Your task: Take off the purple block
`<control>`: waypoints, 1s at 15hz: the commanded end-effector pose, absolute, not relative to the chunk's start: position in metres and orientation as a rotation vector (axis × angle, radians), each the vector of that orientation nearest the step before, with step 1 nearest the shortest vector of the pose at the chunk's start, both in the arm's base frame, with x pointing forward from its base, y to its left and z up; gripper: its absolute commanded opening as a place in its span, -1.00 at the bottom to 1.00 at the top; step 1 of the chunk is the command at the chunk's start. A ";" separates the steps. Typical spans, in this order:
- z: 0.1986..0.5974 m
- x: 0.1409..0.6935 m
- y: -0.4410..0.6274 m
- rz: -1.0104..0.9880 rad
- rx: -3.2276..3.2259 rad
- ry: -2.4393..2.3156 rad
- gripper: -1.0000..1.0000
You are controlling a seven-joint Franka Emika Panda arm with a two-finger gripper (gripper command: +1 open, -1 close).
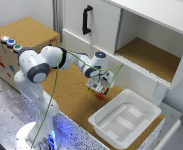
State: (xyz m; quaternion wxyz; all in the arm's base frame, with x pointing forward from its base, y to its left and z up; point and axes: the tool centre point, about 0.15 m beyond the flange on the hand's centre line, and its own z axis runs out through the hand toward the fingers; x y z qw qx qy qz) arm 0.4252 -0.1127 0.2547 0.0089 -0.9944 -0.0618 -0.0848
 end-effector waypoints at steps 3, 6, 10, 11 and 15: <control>0.266 0.398 -0.035 -0.045 -2.995 -0.299 -1.00; 0.295 0.374 -0.004 -0.004 -2.864 -0.372 -1.00; 0.292 0.369 0.012 0.012 -2.819 -0.391 -1.00; 0.289 0.370 0.013 0.006 -2.821 -0.389 -1.00; 0.284 0.377 0.010 -0.048 -2.892 -0.405 -1.00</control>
